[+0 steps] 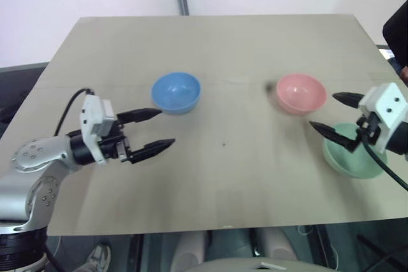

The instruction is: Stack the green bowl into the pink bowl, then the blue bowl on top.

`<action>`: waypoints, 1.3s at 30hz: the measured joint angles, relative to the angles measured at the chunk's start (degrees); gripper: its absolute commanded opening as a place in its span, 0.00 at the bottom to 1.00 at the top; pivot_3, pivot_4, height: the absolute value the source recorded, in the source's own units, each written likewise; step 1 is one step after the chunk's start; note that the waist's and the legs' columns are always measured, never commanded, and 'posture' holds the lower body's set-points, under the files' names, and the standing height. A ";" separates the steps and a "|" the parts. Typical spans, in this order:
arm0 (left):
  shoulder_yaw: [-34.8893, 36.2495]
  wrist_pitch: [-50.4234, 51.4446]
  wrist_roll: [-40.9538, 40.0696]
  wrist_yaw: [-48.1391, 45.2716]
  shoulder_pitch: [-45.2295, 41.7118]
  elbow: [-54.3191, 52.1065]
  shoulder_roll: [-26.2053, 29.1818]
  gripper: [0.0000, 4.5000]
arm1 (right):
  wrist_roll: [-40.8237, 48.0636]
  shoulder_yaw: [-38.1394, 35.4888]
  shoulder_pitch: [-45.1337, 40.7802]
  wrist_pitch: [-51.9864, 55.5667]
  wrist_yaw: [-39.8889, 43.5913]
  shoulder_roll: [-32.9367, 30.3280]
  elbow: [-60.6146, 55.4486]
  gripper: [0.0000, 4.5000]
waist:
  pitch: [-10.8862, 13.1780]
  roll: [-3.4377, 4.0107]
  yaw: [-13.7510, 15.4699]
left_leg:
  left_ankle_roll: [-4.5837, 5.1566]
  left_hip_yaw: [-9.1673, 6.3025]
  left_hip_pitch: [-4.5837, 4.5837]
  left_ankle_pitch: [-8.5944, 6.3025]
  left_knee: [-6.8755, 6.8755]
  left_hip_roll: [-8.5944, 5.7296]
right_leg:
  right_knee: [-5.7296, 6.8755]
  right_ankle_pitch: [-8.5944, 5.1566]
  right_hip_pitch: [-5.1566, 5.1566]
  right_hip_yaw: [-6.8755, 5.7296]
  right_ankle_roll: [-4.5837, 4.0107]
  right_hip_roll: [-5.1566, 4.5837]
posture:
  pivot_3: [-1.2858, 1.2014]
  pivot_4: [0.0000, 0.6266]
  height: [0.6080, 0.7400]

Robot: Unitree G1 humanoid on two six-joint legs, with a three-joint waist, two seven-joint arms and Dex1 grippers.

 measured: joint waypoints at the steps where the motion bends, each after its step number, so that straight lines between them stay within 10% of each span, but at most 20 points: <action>1: -2.20 -1.17 1.12 -0.03 -1.38 -0.33 -0.31 0.98 | -0.76 3.69 -4.83 3.14 -1.84 1.01 2.45 1.00 | 0.04 0.00 -0.03 | 0.00 0.00 -0.03 0.00 0.00 -0.02 | 0.01 0.01 -0.05 0.03 0.00 0.00 | 0.52 0.24 1.00; 14: -6.37 -1.77 0.83 0.34 -3.57 -2.97 -1.65 0.98 | -11.14 22.86 -22.44 9.22 -4.20 8.13 24.27 1.00 | 0.06 -0.01 -0.06 | -0.03 -0.05 -0.95 0.03 0.10 -0.05 | 0.20 0.01 -1.00 0.02 0.00 0.00 | 0.52 0.24 1.00; 25: -6.14 1.08 -1.91 3.87 -1.98 -5.58 -2.53 1.00 | -17.43 26.54 -26.85 3.12 0.98 10.12 33.10 0.04 | 0.07 0.00 -0.06 | -0.04 -0.07 -0.93 0.03 0.12 -0.04 | 0.25 0.01 -1.00 0.01 0.00 0.01 | 0.52 0.24 1.00; 39: 3.62 0.15 -3.23 -0.87 8.96 -1.12 -0.74 1.00 | -13.72 30.75 -16.68 -19.97 21.57 9.73 8.43 0.02 | 0.09 0.03 -0.05 | -0.02 -0.15 -0.91 0.02 0.16 0.01 | 0.25 0.01 -0.95 -0.08 0.00 -0.02 | 0.52 0.24 1.00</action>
